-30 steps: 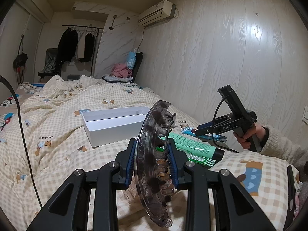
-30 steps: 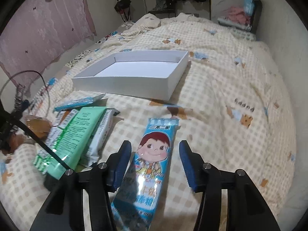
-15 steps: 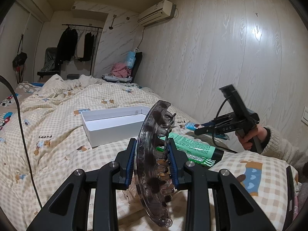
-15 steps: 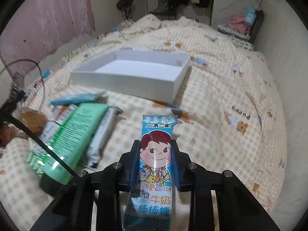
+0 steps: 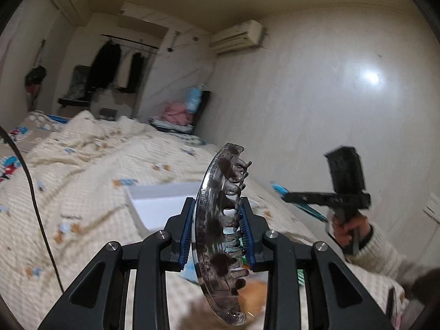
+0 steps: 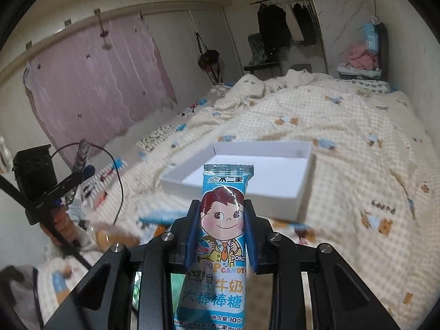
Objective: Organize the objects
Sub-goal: 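Grasp the blue milk candy packet with the right gripper and lift, then lower the claw clip into the white box while the right gripper drops the packet in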
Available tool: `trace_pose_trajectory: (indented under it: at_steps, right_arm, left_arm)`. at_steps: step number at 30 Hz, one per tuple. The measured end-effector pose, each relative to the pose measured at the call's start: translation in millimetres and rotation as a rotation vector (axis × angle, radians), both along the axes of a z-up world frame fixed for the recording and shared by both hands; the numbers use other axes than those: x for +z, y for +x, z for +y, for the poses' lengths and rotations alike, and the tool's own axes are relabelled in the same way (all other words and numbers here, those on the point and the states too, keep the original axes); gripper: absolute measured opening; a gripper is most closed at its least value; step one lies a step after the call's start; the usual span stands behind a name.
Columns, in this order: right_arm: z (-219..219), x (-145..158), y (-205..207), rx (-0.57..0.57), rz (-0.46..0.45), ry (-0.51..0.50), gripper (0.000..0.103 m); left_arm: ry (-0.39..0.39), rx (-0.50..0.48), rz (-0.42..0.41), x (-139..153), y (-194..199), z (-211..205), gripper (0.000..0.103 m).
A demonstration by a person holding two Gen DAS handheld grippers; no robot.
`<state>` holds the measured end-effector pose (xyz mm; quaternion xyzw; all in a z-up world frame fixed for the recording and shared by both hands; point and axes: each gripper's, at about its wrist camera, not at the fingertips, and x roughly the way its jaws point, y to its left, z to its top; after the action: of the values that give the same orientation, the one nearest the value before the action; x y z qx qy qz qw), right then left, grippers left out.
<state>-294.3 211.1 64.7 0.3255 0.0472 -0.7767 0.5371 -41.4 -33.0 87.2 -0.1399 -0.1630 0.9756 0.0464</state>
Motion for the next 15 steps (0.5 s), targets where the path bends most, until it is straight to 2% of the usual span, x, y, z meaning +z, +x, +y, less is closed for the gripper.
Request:
trace_pose_trajectory:
  at_steps: [4, 10, 15]
  right_arm:
    - [-21, 6, -20, 0.017, -0.03, -0.047, 0.031]
    - [-55, 20, -44, 0.01, 0.003, -0.061, 0.031]
    - [-81, 24, -61, -0.039, 0.038, -0.087, 0.031]
  left_arm:
    - [0.006, 0.059, 0.004, 12, -24, -22, 0.034]
    - [0.05, 0.115, -0.05, 17, -80, -44, 0.034]
    - [0.028, 0.164, -0.099, 12, -127, -48, 0.034]
